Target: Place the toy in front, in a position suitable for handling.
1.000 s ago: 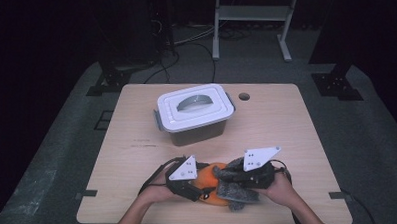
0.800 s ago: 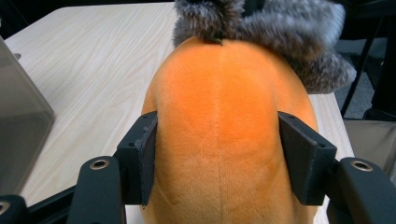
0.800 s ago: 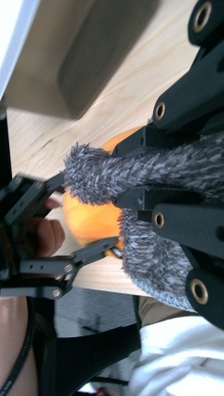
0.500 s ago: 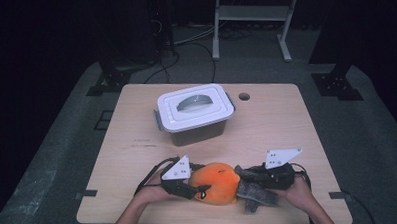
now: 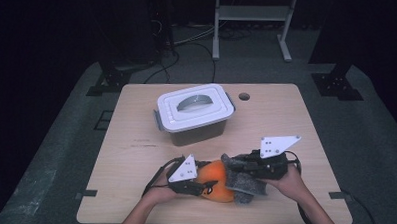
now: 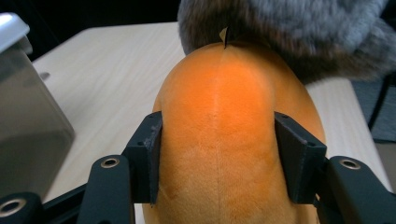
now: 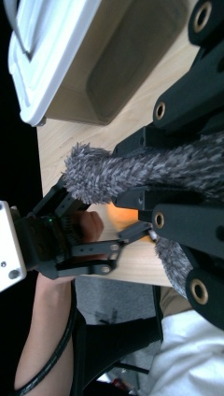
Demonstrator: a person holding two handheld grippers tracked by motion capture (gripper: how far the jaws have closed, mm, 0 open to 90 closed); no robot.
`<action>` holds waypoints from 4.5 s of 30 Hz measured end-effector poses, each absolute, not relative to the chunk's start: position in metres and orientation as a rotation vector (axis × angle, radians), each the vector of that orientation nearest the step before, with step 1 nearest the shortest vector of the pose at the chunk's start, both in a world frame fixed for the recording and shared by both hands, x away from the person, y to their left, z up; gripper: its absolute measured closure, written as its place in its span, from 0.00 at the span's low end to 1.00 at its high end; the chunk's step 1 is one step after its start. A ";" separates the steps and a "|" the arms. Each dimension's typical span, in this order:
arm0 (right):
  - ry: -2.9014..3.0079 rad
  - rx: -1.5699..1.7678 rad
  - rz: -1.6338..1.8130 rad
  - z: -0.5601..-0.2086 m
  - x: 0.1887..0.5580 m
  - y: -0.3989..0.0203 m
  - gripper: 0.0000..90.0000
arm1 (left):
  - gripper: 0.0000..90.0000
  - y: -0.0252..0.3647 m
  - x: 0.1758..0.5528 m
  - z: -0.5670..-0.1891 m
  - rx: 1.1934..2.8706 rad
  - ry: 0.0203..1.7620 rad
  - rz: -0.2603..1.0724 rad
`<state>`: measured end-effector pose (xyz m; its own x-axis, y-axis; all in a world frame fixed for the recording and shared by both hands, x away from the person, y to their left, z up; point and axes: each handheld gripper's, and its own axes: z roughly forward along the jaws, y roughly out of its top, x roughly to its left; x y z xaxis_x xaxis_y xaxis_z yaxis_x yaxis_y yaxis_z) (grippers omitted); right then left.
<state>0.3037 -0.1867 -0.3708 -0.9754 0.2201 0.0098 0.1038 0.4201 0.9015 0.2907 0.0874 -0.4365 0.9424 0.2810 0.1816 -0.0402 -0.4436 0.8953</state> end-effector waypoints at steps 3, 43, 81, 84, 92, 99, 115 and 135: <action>2.585 0.316 1.558 -0.379 0.308 -0.184 0.86 | 0.45 0.087 0.291 -0.436 2.000 0.166 0.358; 2.659 0.170 1.342 -0.368 0.306 -0.156 0.86 | 0.42 0.079 0.285 -0.425 2.008 0.183 0.369; 2.619 0.304 1.500 -0.379 0.305 -0.179 0.86 | 0.36 0.089 0.284 -0.433 2.059 0.139 0.259; 2.626 0.338 1.499 -0.385 0.305 -0.185 0.86 | 0.33 0.092 0.285 -0.433 2.050 0.154 0.232; 2.615 0.356 1.555 -0.397 0.300 -0.187 0.86 | 0.15 0.081 0.286 -0.434 2.055 0.165 0.221; 2.574 0.365 1.596 -0.387 0.308 -0.186 0.86 | 0.46 0.073 0.283 -0.431 1.997 0.130 0.445; 2.577 0.363 1.584 -0.397 0.295 -0.193 0.86 | 0.37 0.081 0.287 -0.434 2.002 0.174 0.323; 2.579 0.383 1.570 -0.396 0.294 -0.202 0.86 | 0.40 0.095 0.291 -0.438 2.020 0.255 0.306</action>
